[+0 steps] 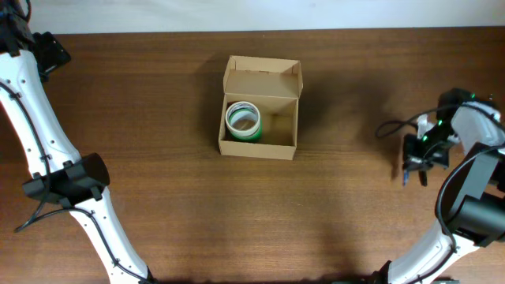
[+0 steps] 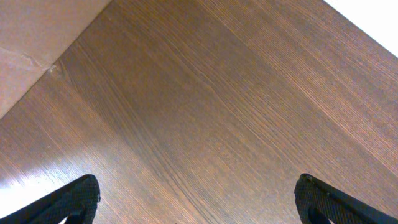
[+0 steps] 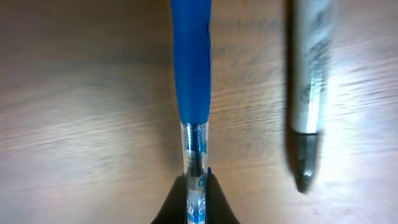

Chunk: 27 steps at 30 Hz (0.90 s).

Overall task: Pack container
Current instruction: 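Carry the blue pen over the box and lower it inside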

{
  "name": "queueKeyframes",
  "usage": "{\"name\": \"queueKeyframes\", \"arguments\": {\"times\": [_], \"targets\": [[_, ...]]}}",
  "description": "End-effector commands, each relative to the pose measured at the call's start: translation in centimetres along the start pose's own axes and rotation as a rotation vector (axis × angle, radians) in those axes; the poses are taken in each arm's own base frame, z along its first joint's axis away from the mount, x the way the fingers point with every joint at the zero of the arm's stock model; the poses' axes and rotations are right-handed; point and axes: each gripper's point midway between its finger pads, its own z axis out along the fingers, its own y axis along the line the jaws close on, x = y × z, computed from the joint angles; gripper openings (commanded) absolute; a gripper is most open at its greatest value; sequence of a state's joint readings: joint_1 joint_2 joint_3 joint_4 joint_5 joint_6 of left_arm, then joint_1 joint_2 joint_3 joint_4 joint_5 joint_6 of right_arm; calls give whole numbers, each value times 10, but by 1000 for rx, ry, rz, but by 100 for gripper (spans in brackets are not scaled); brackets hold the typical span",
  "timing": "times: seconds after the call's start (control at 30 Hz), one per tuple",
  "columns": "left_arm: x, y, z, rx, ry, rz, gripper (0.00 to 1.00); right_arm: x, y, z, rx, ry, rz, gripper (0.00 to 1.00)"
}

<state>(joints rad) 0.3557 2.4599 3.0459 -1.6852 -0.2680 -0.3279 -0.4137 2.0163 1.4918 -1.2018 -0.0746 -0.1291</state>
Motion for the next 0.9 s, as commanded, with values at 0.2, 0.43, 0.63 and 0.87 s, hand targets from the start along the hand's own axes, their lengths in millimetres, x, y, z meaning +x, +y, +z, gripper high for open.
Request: {"name": "queueKeyframes", "arguments": {"times": [0.2, 0.43, 0.63, 0.87], "targets": [[-3, 6, -12, 6, -20, -1, 100, -59, 110, -153, -20, -343, -272, 4], [-3, 6, -12, 6, -20, -1, 100, -34, 261, -232, 26, -620, -883, 4], [-3, 6, -12, 6, -20, -1, 100, 25, 348, -206, 113, -577, -1367, 4], [-3, 6, -12, 6, -20, -1, 100, 57, 390, -153, 140, -443, -1654, 4]]}}
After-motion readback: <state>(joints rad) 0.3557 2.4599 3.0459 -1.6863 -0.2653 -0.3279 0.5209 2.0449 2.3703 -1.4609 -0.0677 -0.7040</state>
